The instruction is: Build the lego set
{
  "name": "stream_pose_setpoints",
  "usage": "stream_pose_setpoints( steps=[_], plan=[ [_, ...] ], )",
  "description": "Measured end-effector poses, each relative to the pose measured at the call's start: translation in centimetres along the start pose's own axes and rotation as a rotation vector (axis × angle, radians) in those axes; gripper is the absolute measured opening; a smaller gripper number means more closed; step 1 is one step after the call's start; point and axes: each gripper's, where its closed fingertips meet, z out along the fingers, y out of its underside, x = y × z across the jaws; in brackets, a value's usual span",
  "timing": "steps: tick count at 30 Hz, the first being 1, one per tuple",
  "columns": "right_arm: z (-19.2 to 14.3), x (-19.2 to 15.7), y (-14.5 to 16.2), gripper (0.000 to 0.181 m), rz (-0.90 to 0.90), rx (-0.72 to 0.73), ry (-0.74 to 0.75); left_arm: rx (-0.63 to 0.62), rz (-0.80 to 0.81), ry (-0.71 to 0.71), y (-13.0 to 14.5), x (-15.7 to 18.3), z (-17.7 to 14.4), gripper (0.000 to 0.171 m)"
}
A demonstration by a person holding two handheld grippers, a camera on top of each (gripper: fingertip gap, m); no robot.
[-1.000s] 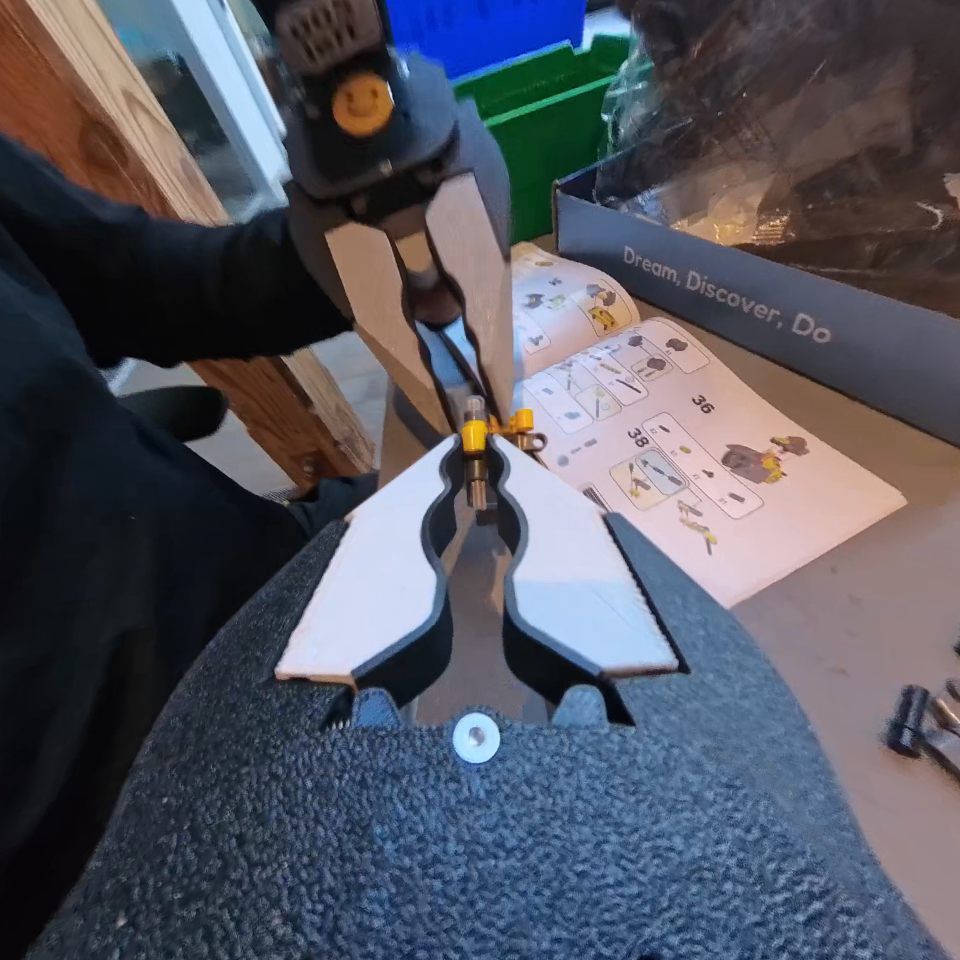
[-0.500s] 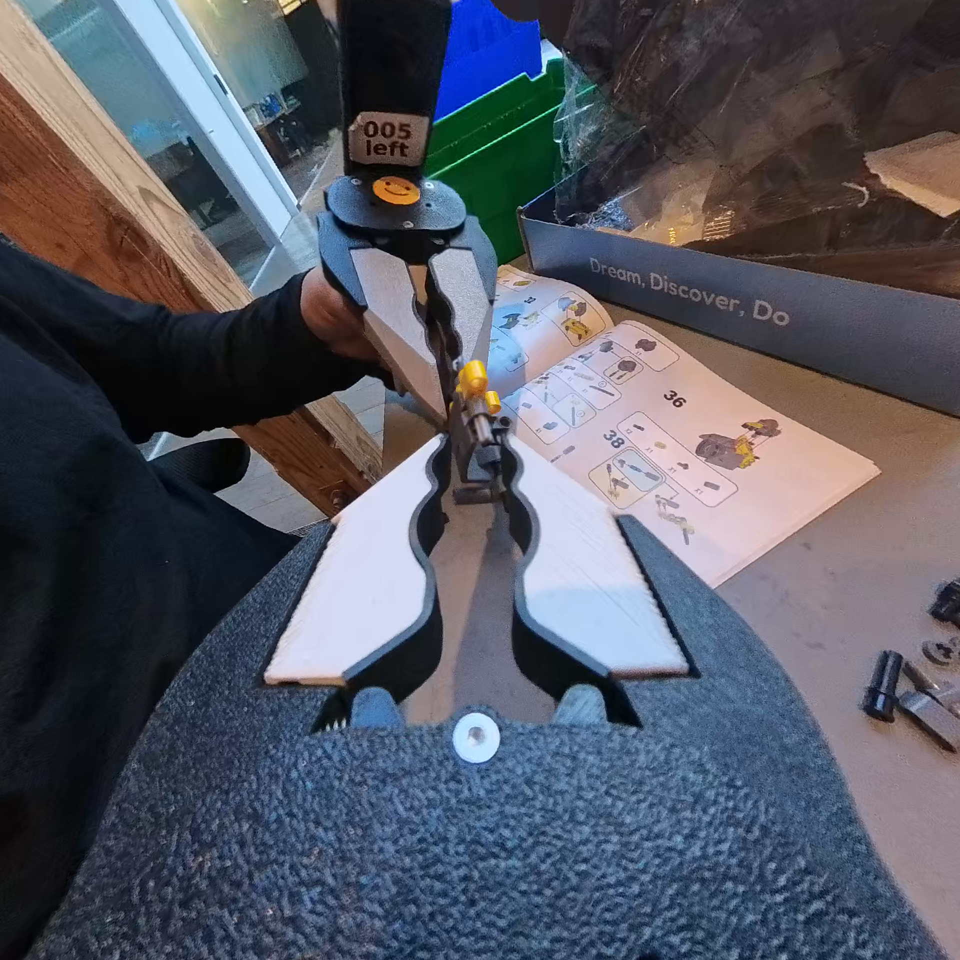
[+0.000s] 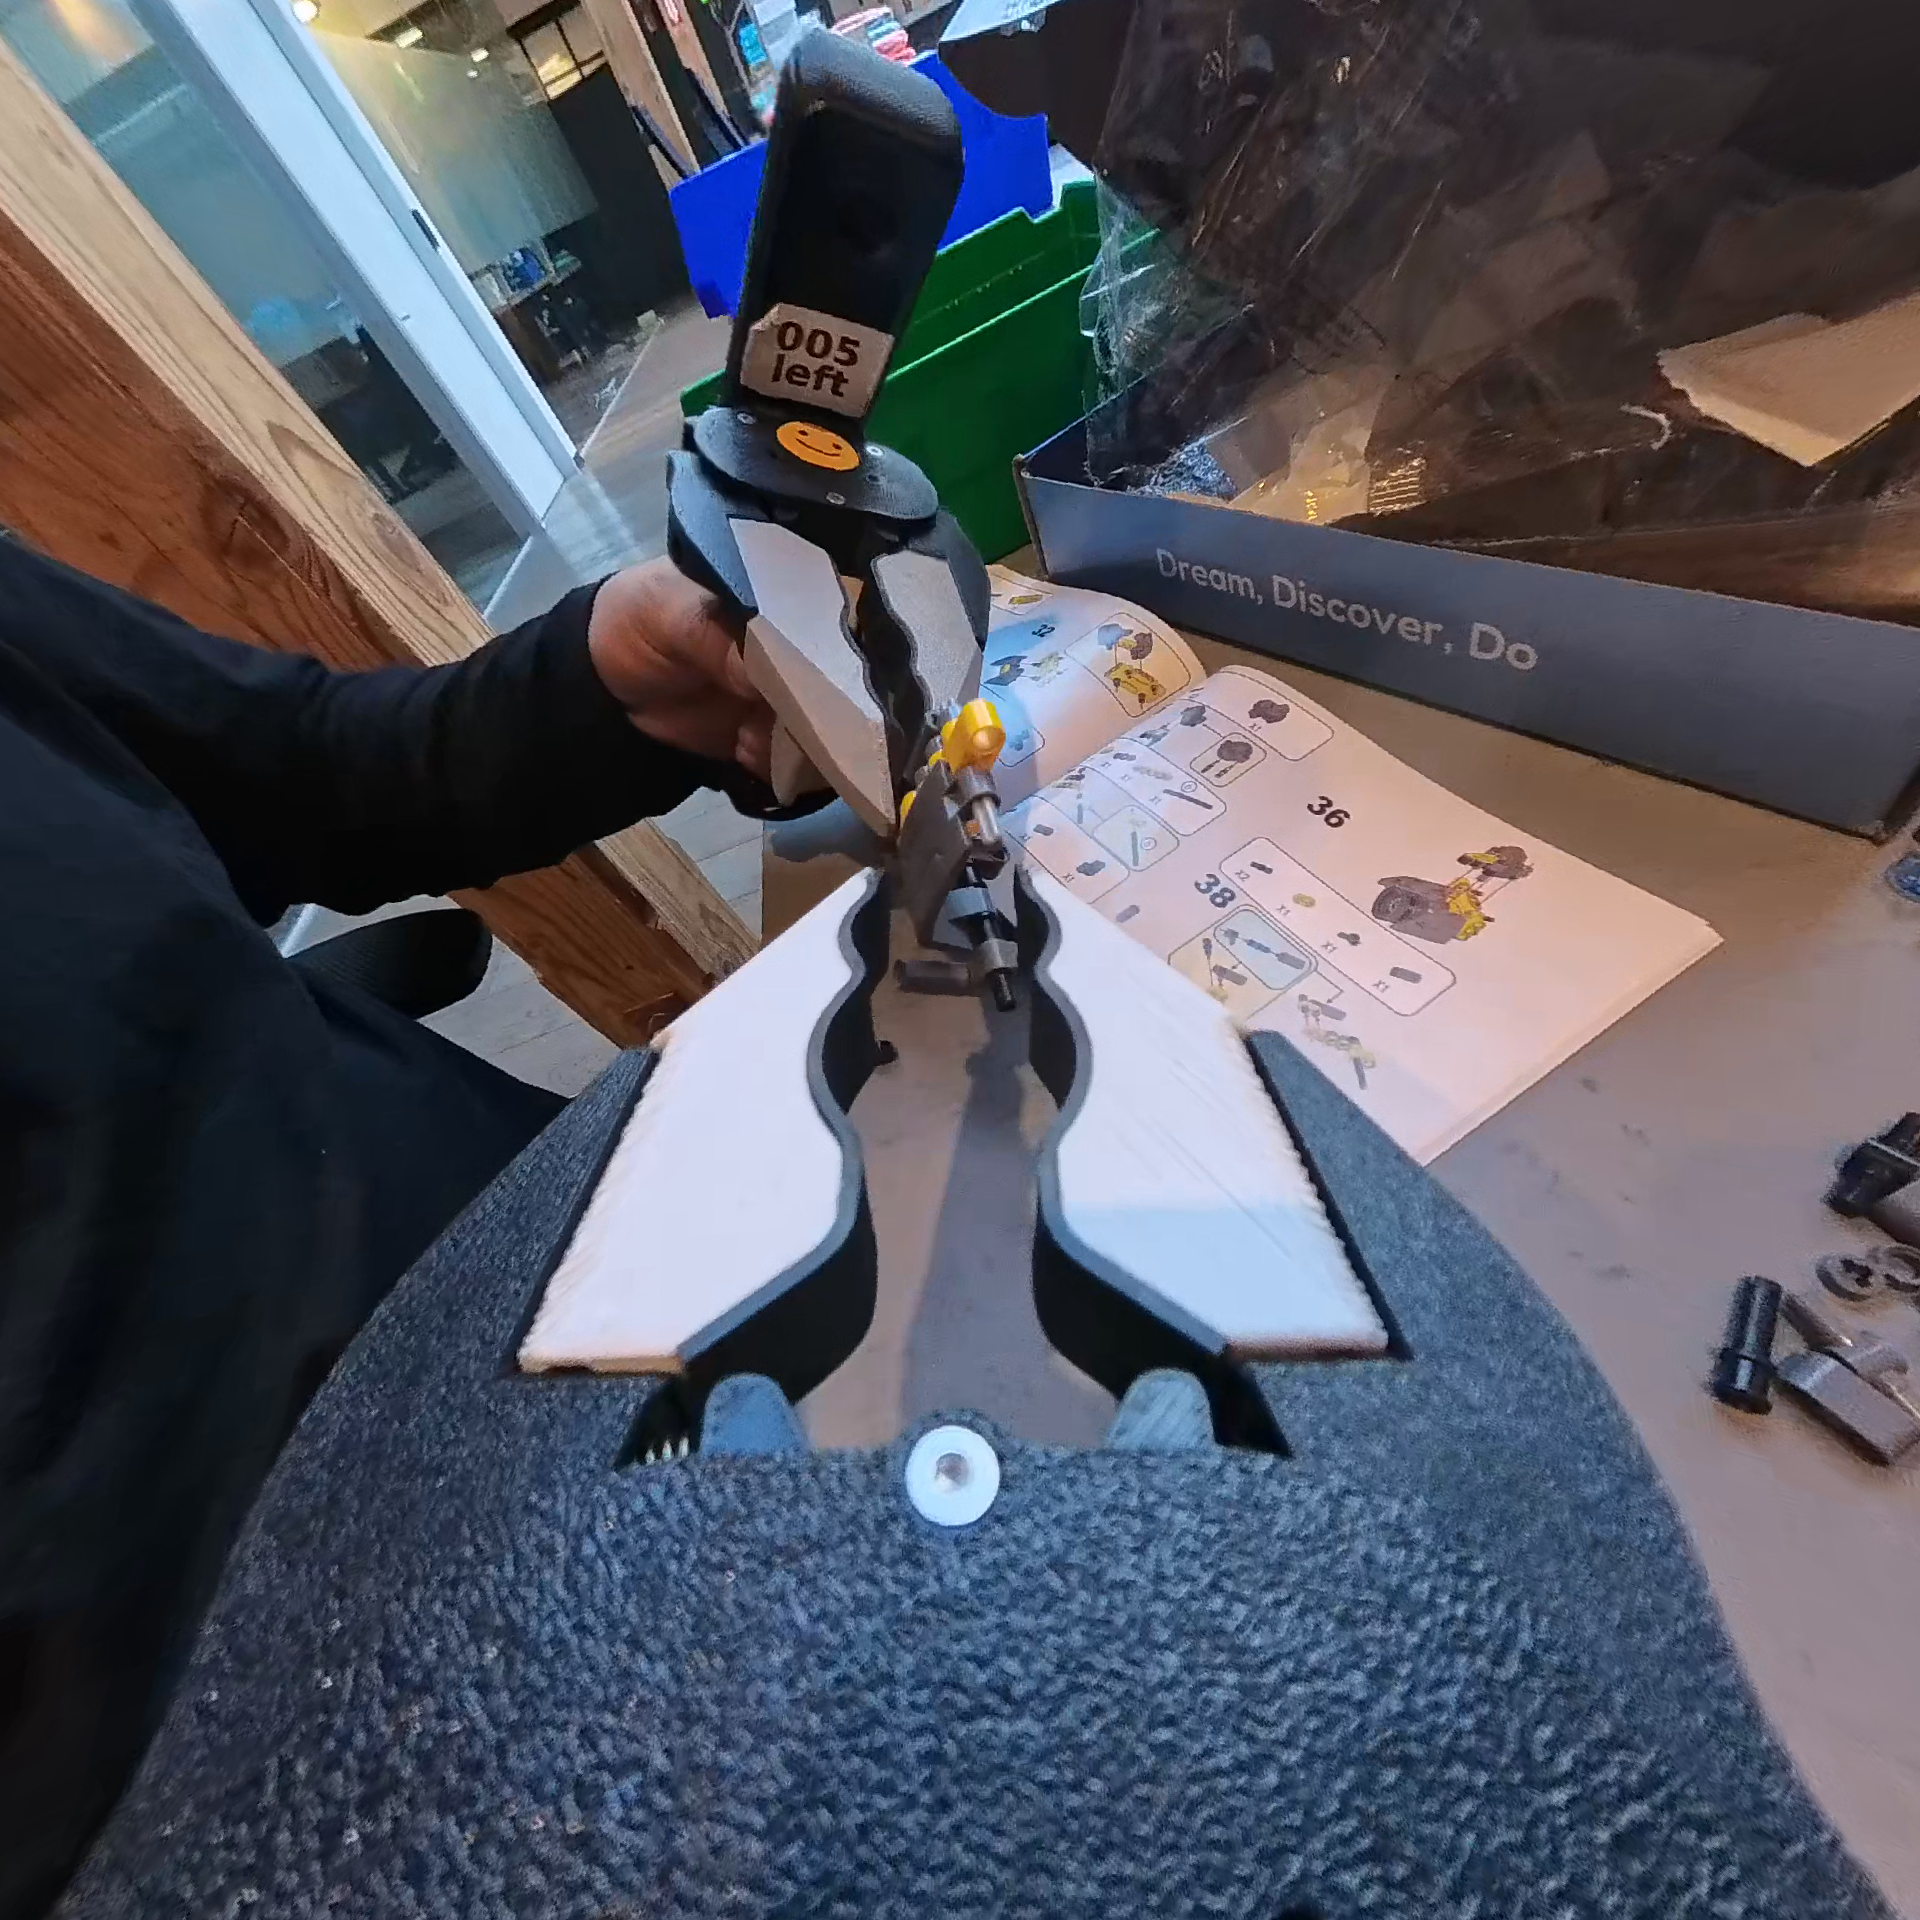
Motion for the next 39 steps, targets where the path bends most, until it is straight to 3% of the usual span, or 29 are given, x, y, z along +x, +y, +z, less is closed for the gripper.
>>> stream_pose_setpoints(
  steps=[5, 14, 18, 24, 31, 35, 39],
  plan=[
    [-0.4, 0.0, -0.1, 0.023, -0.010, 0.009, 0.019, 0.011, -0.012, -0.009, 0.1, -0.2, -0.3, 0.006],
    [-2.3, 0.2, -0.7, 0.029, -0.102, -0.029, 0.120, -0.086, 0.258, -0.160, 1.0, -0.3, -1.2, 0.006],
    [-3.8, -0.4, -2.0, 0.032, -0.156, -0.027, 0.169, -0.058, 0.340, -0.259, -0.1, -0.9, -3.0, 0.006],
    [-8.0, -1.6, -5.6, 0.031, -0.226, 0.076, 0.249, 0.134, 0.229, -0.136, -2.7, 0.5, -6.0, 0.006],
    [-11.1, -0.7, -6.4, 0.031, -0.222, 0.111, 0.321, 0.105, 0.178, -0.155, -1.3, -0.3, -5.8, 0.006],
    [-11.4, -0.6, -6.3, 0.031, -0.230, 0.102, 0.332, 0.086, 0.179, -0.191, -0.8, -0.6, -5.8, 0.006],
    [-10.9, -0.9, -6.0, 0.031, -0.215, 0.094, 0.296, 0.091, 0.157, -0.134, -0.5, 0.4, -4.8, 0.006]
  ],
)
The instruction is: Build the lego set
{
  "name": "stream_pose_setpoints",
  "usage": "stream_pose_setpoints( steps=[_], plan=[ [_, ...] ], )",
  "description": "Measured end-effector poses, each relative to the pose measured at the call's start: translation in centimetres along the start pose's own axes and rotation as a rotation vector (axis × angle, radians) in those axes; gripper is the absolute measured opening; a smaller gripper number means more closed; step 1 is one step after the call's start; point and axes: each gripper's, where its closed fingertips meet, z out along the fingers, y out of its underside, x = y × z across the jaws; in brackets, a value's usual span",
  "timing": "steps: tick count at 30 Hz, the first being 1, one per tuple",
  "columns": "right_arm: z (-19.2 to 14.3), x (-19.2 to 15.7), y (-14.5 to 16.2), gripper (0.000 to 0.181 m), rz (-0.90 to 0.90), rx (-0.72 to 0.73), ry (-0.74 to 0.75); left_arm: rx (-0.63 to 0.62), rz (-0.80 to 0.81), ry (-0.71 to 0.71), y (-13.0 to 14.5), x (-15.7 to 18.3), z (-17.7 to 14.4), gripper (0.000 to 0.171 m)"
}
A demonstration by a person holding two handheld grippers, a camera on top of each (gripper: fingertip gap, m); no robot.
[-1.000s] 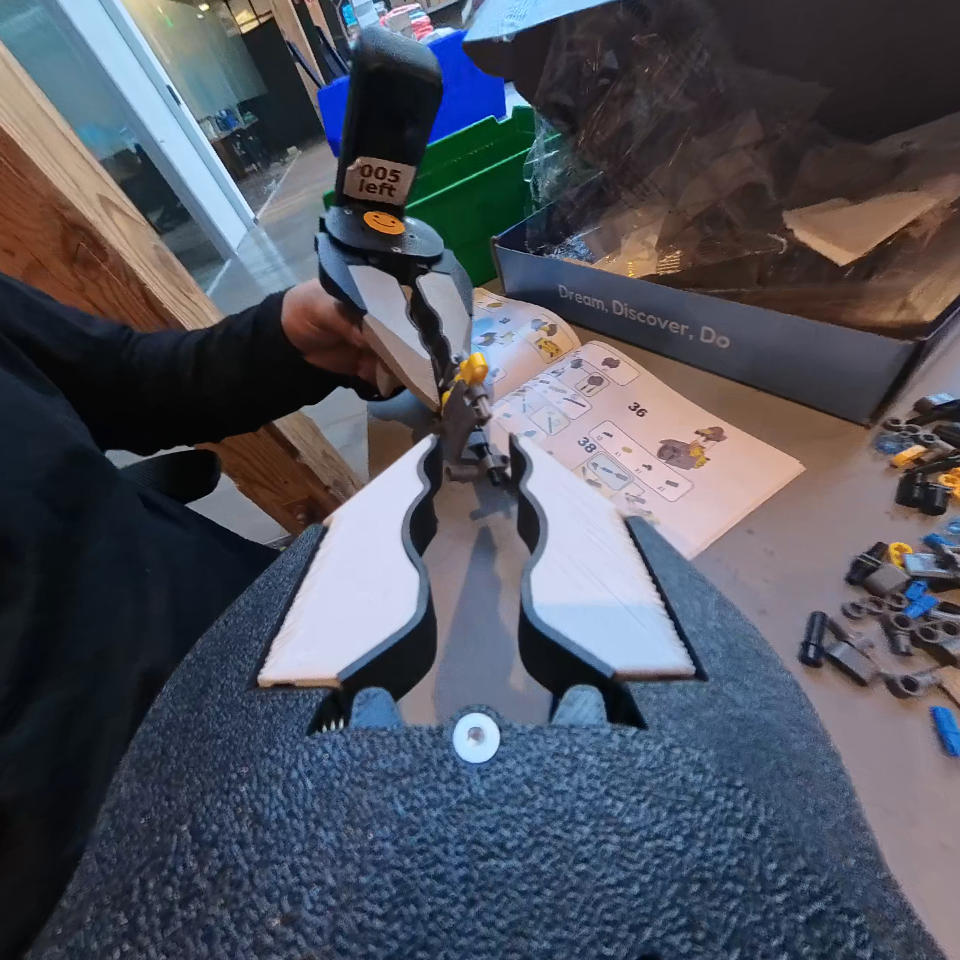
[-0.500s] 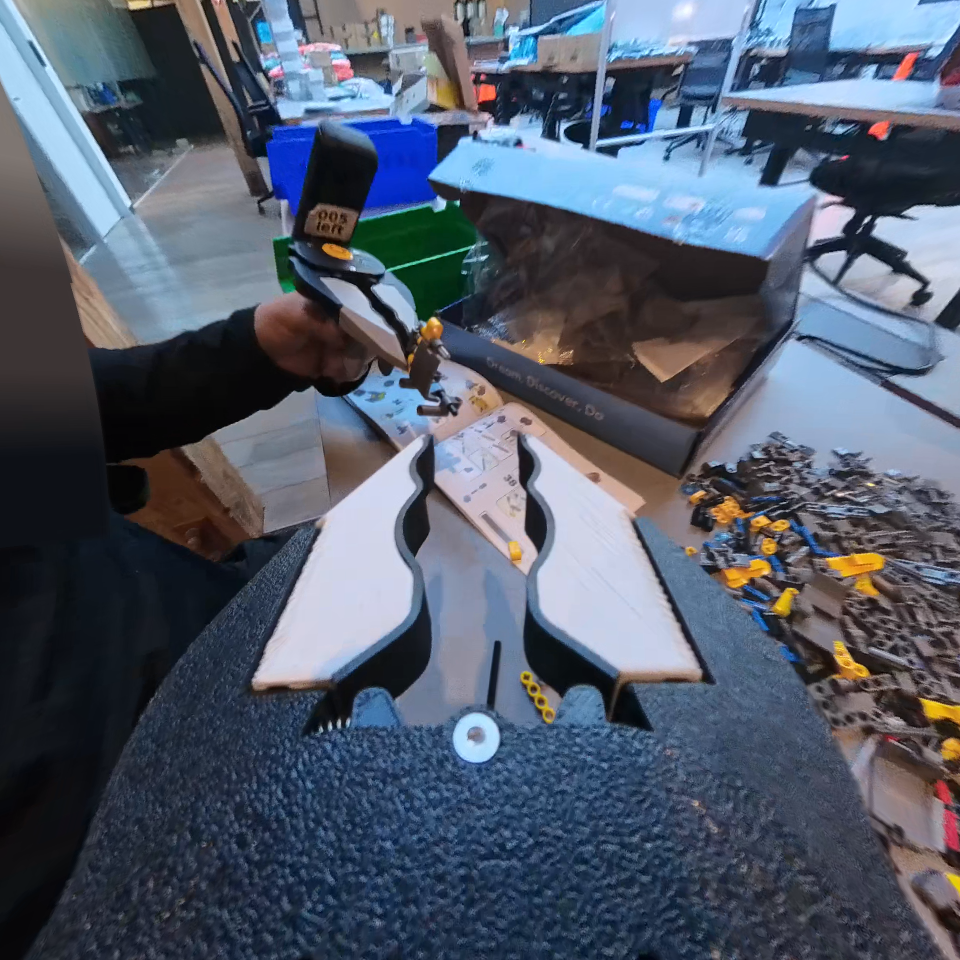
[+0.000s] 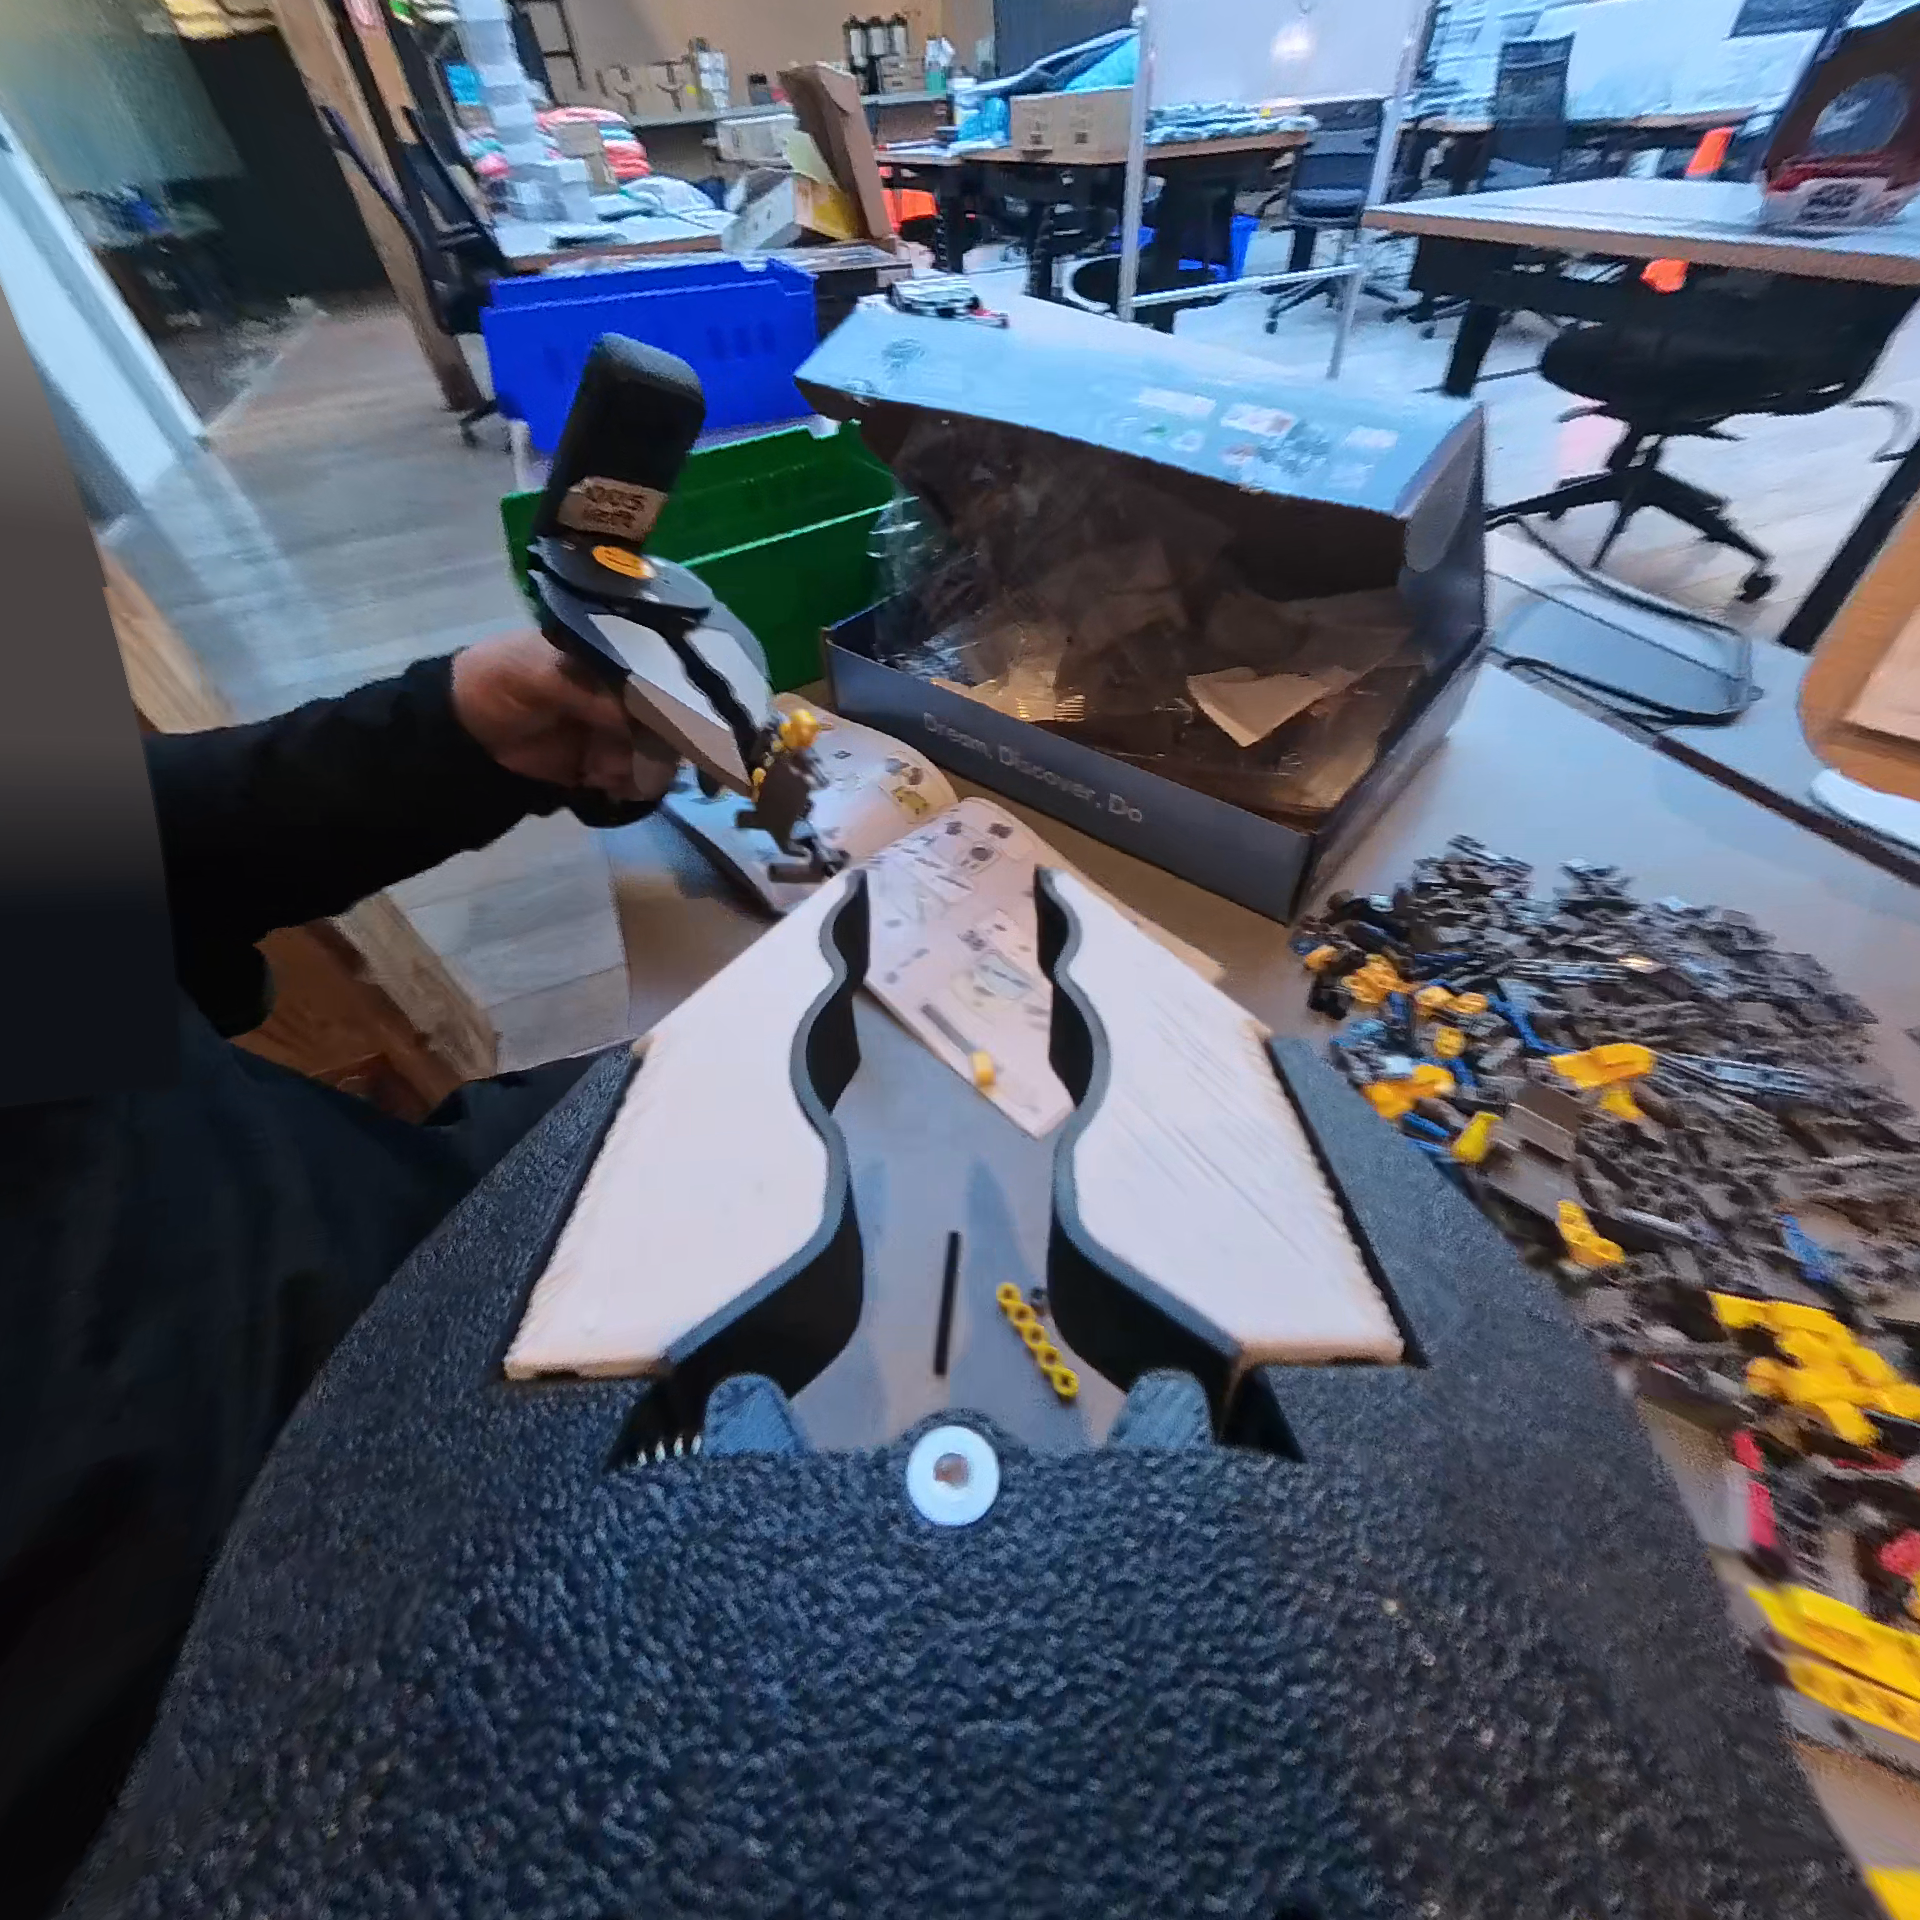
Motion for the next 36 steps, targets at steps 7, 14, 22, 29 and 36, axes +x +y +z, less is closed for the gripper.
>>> stream_pose_setpoints(
  steps=[7, 14, 22, 29, 36],
  plan=[
    [5.1, -3.2, 3.8, 0.033, 0.094, -0.116, -0.161, -0.035, -0.052, 0.107, 1.3, 1.7, 2.9, 0.006],
    [9.4, -6.4, 6.1, 0.035, 0.208, -0.145, -0.327, -0.047, -0.065, 0.179, 1.8, 3.5, 4.5, 0.006],
    [9.6, -7.5, 6.9, 0.008, 0.285, -0.149, -0.433, -0.063, -0.082, 0.184, 2.4, 3.6, 5.1, 0.006],
    [9.6, -7.8, 7.3, 0.005, 0.292, -0.163, -0.458, -0.069, -0.033, 0.148, 2.1, 3.3, 4.7, 0.015],
    [9.6, -8.2, 7.4, 0.006, 0.335, -0.156, -0.508, -0.057, 0.050, 0.156, 1.6, 3.9, 4.7, 0.022]
  ],
)
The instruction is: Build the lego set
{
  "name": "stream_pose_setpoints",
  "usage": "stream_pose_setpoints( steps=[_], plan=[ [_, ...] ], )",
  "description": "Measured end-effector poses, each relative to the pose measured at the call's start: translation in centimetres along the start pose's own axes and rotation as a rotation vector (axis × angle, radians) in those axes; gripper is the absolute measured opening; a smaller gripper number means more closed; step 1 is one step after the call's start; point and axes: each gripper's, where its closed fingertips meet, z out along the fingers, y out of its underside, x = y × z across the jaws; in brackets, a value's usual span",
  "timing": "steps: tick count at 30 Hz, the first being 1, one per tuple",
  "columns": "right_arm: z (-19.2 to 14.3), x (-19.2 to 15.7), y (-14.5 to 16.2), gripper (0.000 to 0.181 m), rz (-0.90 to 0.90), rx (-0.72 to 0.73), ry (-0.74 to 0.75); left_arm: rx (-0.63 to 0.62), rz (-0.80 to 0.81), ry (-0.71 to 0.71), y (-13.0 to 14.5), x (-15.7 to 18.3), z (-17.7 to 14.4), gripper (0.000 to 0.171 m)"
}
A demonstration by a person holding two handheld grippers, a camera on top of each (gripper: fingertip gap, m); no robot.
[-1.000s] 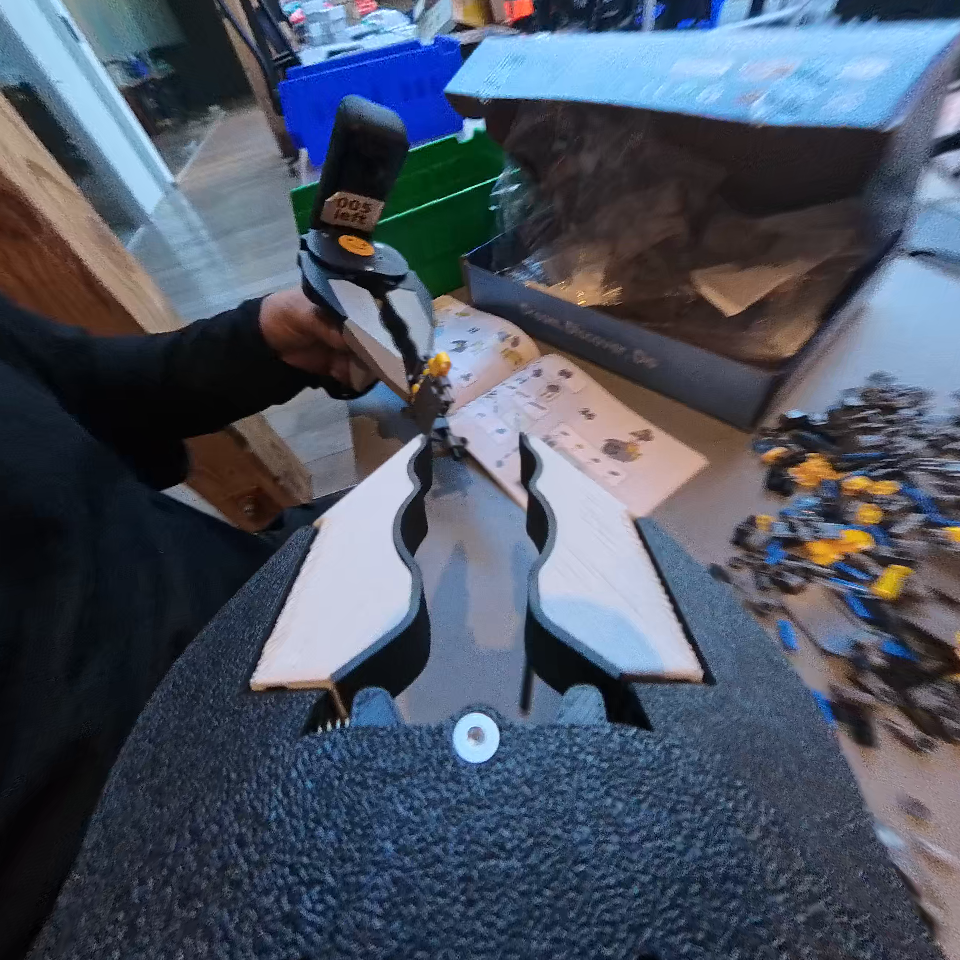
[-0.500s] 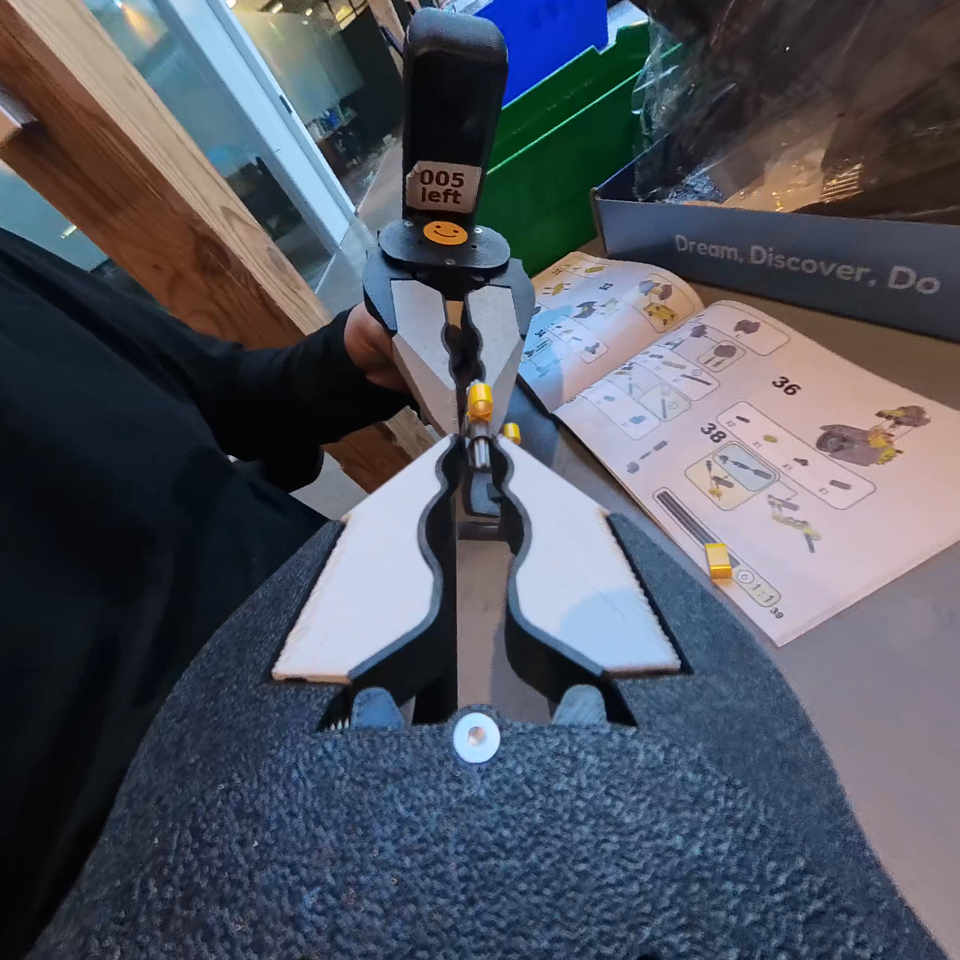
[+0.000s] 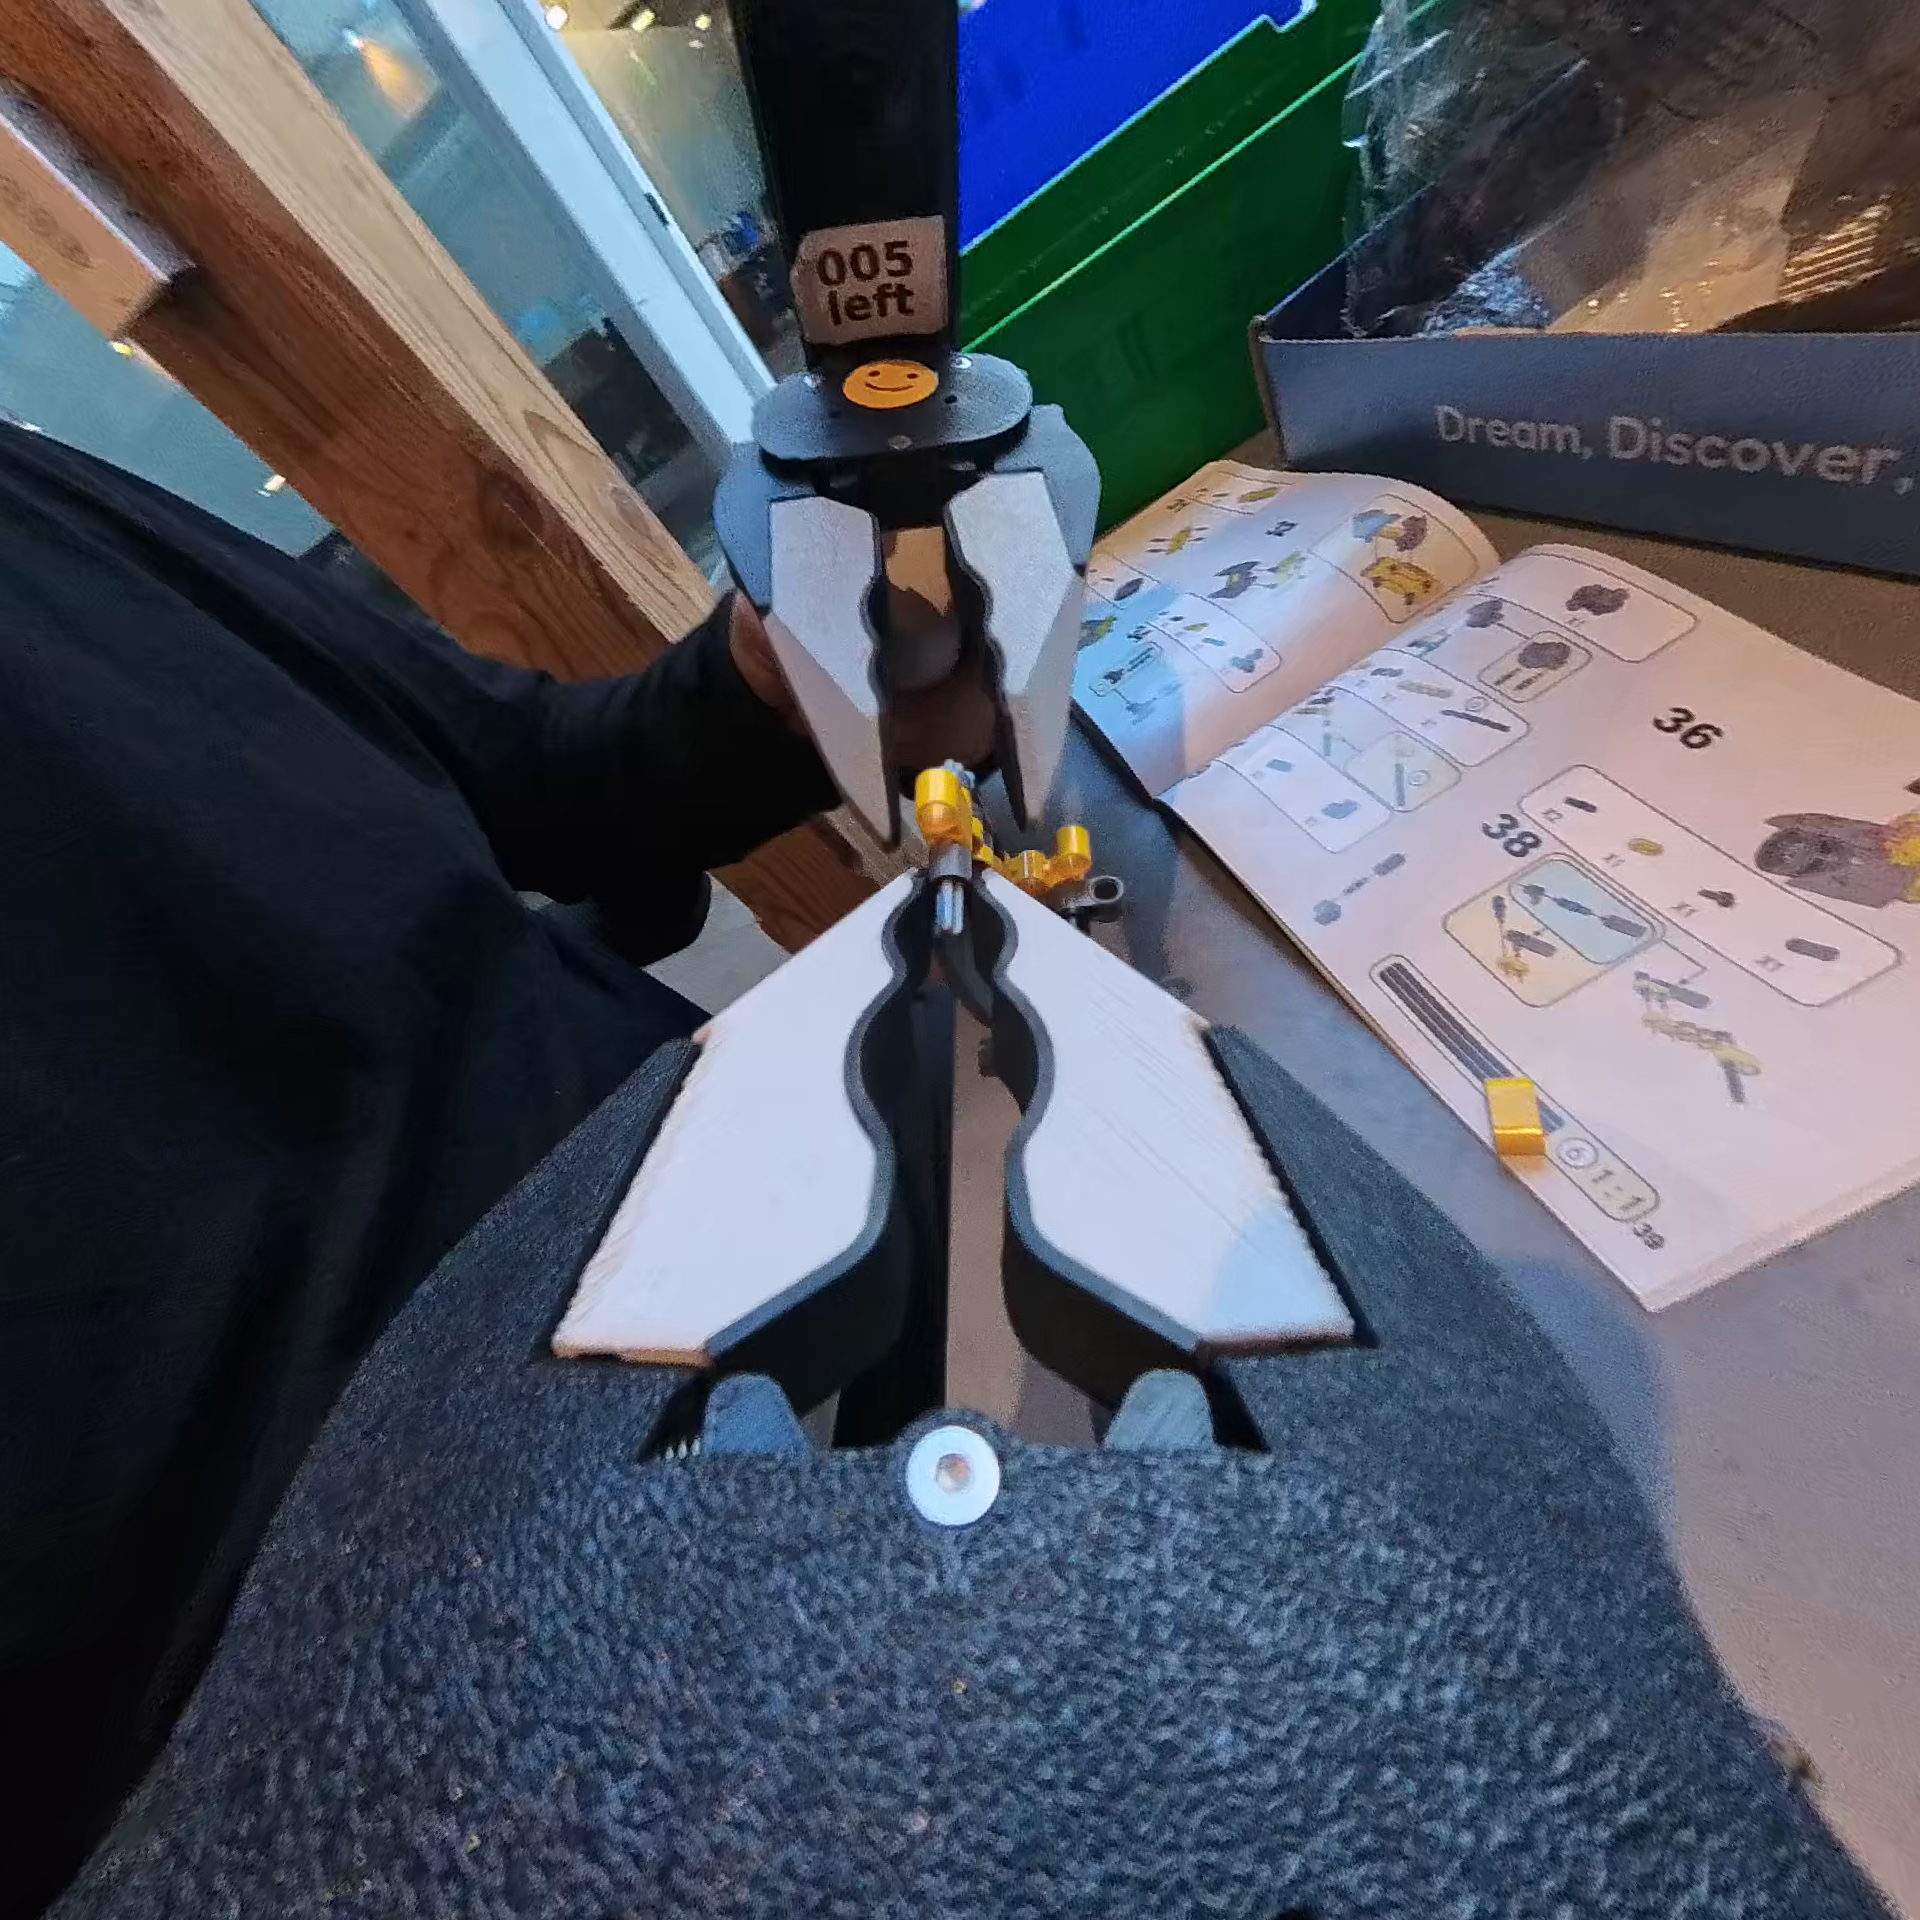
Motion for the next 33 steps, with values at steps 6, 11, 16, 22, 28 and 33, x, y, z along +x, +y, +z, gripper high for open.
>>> stream_pose_setpoints(
  steps=[6, 11, 16, 22, 28, 33],
  plan=[
    [0.3, -0.1, 0.0, 0.006, 0.022, 0.018, -0.029, -0.044, 0.086, -0.009, 1.1, 0.0, 1.2, 0.008],
    [-1.2, 2.0, 0.4, 0.013, -0.093, -0.053, 0.165, 0.012, -0.016, -0.032, 0.6, -1.3, 0.3, 0.007],
    [-1.4, 3.2, 0.3, 0.021, -0.087, -0.048, 0.272, 0.042, -0.168, -0.048, 1.0, -2.8, 0.0, 0.007],
    [-0.1, 3.9, 0.6, 0.032, -0.124, -0.070, 0.397, -0.055, -0.018, -0.202, 2.1, -4.0, 0.4, 0.007],
    [0.2, 5.2, 1.0, 0.029, 0.019, 0.011, 0.481, -0.178, 0.274, -0.437, 2.9, -5.2, 0.4, 0.007],
    [0.4, 4.8, 1.8, 0.030, 0.051, 0.039, 0.484, -0.231, 0.388, -0.532, 3.5, -5.7, 0.8, 0.007]
  ],
)
